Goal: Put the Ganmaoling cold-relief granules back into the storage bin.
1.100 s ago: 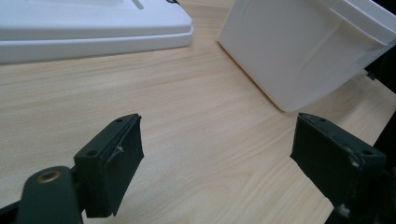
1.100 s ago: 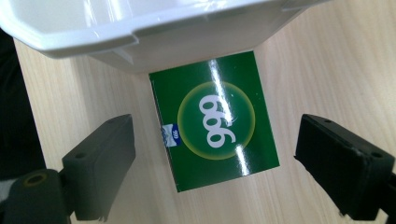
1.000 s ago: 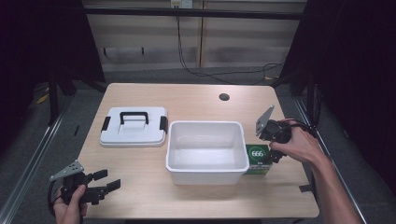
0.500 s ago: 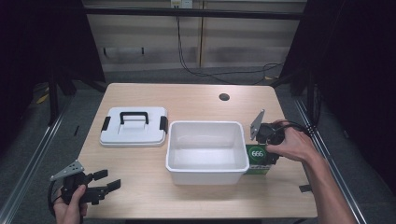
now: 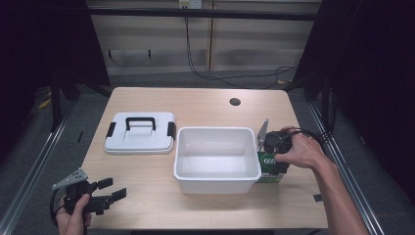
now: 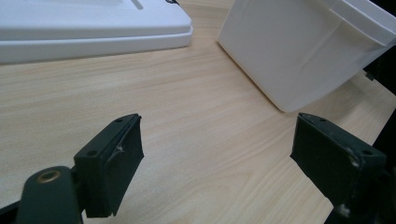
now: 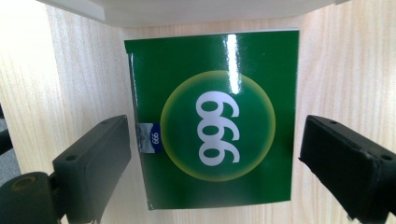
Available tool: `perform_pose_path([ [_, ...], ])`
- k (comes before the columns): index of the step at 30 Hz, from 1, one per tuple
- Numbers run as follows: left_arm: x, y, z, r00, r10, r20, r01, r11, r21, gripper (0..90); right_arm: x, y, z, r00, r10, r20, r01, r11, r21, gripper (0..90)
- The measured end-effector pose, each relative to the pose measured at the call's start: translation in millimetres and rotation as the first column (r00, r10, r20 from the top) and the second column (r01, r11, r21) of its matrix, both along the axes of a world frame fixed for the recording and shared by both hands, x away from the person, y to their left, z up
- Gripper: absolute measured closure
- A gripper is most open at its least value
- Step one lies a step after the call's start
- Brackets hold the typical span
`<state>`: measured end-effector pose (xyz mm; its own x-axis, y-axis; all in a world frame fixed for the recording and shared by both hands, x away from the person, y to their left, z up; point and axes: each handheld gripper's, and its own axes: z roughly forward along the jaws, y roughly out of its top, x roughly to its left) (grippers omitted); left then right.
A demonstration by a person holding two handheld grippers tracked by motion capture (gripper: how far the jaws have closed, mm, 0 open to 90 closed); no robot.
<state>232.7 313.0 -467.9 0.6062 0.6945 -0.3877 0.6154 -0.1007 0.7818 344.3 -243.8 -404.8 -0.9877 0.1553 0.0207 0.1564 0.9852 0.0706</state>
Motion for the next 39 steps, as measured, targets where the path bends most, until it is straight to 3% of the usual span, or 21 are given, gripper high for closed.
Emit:
perform_pose_path([
  [22,0.1,0.7,0.2,1.0,-0.005,0.009,0.005,1.0,0.007,16.3,1.0,8.1,-18.7,0.9996,0.03,-0.003,-0.03,0.998,-0.061,13.0],
  [39,-0.2,0.0,0.3,1.0,-0.002,0.001,0.002,1.0,0.002,16.3,0.6,5.3,-12.4,0.9997,0.021,-0.017,-0.022,0.997,-0.08,16.1],
])
